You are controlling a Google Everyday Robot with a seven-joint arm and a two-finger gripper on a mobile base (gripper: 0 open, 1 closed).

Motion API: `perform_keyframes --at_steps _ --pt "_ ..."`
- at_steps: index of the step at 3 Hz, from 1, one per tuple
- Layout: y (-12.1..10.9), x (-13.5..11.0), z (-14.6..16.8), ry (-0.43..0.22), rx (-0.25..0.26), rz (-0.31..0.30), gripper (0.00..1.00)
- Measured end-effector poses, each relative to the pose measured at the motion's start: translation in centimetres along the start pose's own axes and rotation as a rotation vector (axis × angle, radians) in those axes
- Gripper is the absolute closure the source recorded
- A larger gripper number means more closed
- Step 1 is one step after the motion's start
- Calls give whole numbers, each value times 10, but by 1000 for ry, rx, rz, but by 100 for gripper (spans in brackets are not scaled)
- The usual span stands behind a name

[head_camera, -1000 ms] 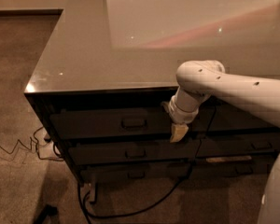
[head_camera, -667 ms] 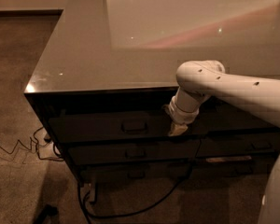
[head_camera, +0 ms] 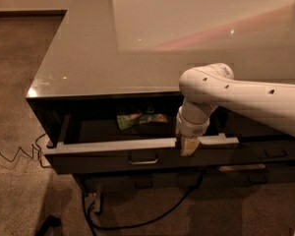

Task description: Open top drawer

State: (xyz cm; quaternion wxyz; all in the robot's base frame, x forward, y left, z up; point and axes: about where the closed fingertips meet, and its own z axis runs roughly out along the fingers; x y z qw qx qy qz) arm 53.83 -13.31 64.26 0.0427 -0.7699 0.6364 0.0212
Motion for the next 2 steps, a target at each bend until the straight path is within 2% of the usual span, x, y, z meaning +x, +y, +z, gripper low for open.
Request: perform_keyframes --at_steps 1,2 --pt "1 0 0 2 0 7 82" --pt "1 0 0 2 -1 7 58"
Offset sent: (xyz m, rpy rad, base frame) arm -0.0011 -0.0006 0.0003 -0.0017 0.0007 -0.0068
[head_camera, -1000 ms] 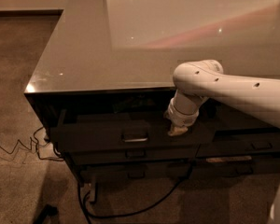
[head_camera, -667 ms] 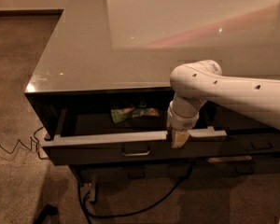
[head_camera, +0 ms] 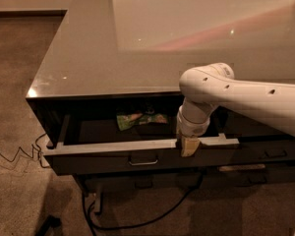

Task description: Open top drawer

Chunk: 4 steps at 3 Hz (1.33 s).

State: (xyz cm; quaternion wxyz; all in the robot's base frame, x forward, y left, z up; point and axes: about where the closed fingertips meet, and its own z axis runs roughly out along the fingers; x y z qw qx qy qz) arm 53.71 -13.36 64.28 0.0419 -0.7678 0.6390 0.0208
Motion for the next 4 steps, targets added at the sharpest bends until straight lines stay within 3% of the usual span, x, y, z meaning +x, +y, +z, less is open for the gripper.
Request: perform_keyframes --at_steps 2,3,4 --pt "10 -10 9 -14 -13 -36 12" --pt "33 -20 35 -27 -65 -74 0" --pt "33 -20 32 -27 -65 -74 0"
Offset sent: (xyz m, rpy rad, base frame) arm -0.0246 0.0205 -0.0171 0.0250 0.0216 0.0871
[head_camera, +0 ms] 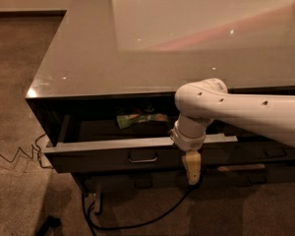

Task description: Open top drawer

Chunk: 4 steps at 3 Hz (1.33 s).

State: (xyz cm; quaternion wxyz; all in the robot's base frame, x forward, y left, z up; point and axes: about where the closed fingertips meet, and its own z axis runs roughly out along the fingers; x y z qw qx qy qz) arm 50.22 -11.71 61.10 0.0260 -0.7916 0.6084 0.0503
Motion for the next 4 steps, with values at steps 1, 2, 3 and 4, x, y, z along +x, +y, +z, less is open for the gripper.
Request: perform_keyframes --at_steps 1,2,3,4 --pt "6 -1 1 1 -13 -4 0" --pt "19 0 3 -10 -12 -8 0" --pt "19 -1 1 -10 -12 -8 0" --pt "42 7 -15 -20 45 3 0"
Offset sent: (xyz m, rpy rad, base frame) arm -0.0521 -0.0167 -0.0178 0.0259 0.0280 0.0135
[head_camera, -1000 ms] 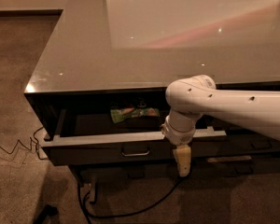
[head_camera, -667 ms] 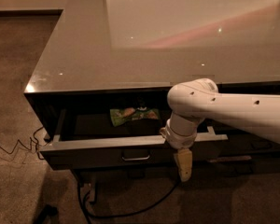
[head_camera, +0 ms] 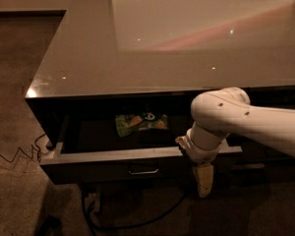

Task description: Open top drawer

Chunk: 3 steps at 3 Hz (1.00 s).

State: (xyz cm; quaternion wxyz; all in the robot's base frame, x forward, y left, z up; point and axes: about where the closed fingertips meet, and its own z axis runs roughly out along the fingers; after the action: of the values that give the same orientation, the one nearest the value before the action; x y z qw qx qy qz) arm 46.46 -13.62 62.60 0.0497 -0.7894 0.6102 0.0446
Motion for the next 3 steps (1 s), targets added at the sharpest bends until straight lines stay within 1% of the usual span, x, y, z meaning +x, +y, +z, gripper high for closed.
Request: perform_keyframes --at_steps 1,2,3 --pt "23 9 -15 -7 45 16 0" --pt "25 11 -17 -6 49 20 0" --pt "26 9 -12 -7 38 6 0"
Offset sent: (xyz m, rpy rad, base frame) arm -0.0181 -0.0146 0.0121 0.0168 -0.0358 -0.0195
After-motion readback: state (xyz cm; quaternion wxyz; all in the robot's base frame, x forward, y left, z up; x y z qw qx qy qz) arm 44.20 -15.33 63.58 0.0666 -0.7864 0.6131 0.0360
